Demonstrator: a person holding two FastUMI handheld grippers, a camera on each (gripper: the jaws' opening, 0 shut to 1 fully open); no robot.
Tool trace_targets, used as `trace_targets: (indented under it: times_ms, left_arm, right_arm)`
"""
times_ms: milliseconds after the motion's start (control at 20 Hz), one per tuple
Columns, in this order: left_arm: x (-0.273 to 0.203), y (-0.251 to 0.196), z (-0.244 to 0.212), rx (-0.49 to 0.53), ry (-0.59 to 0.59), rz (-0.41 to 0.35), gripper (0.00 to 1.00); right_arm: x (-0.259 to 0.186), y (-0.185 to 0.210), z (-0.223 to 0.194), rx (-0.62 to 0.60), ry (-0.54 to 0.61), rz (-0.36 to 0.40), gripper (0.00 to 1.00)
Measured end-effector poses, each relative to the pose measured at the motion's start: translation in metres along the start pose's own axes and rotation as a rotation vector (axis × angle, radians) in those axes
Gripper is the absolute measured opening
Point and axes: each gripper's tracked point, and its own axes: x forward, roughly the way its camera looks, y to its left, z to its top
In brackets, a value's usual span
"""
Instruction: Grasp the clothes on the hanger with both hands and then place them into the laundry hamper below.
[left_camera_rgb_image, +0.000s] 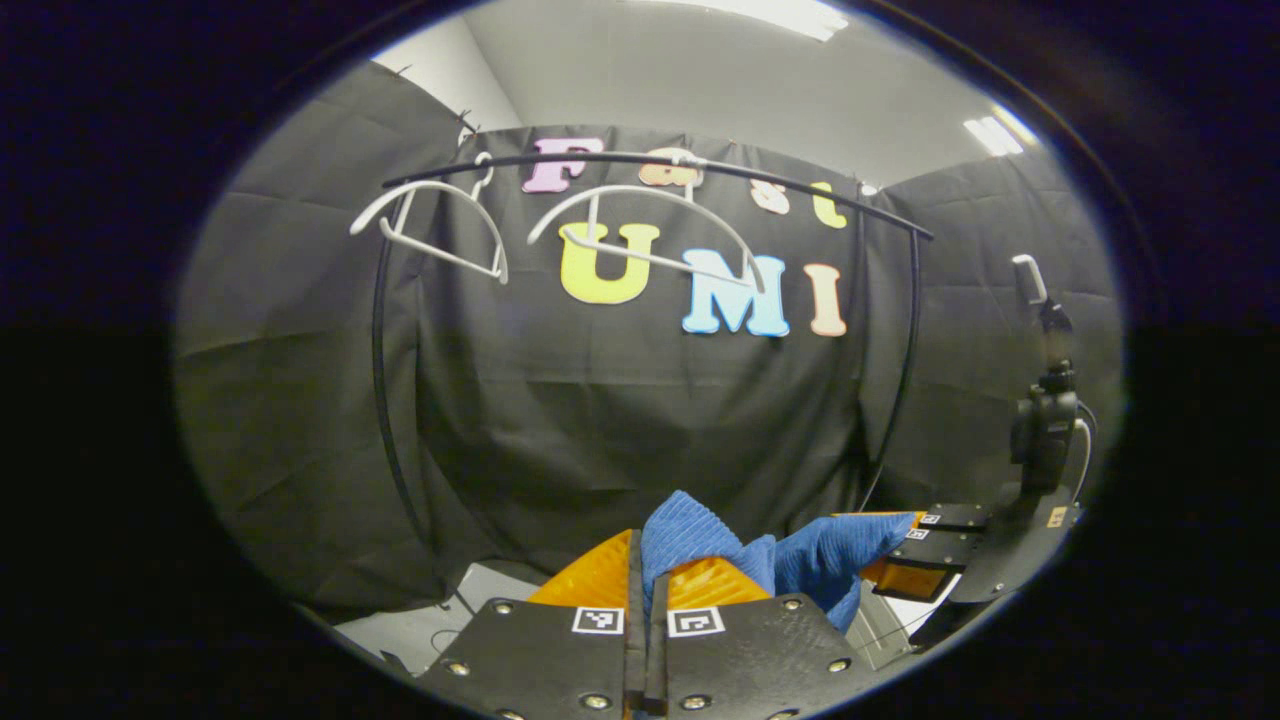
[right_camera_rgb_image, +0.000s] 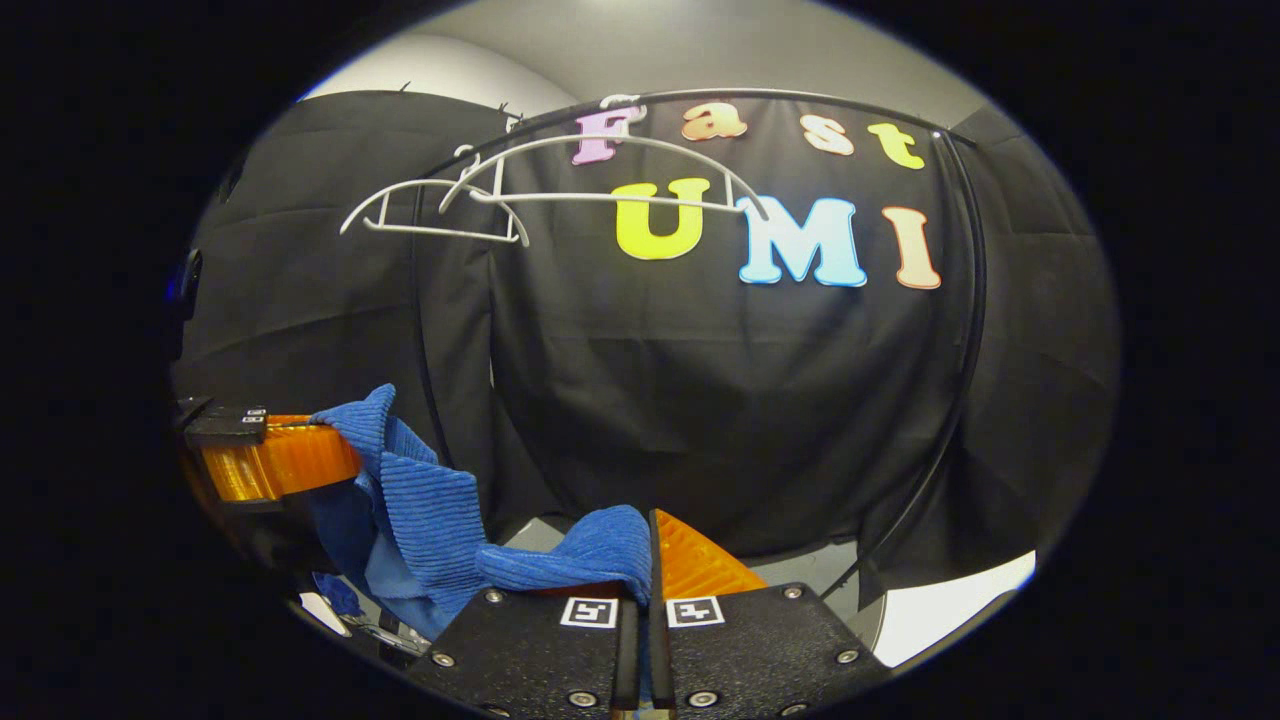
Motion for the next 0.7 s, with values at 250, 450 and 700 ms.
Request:
trace_targets:
  times_ms: [250,450,700]
  left_arm:
    - [0.008,0.009,-0.082,-0.004,0.146,0.029,0.01]
    - [0.010,0.016,-0.135,0.011,0.262,0.047,0.01]
    - [0.010,0.018,-0.202,0.051,0.408,0.058,0.02]
  right_arm:
    - [0.012,0.004,-0.065,-0.001,0.152,-0.004,0.05]
    - [0.018,0.005,-0.115,0.008,0.260,-0.018,0.05]
    - [0.017,0.001,-0.167,-0.013,0.395,-0.043,0.06]
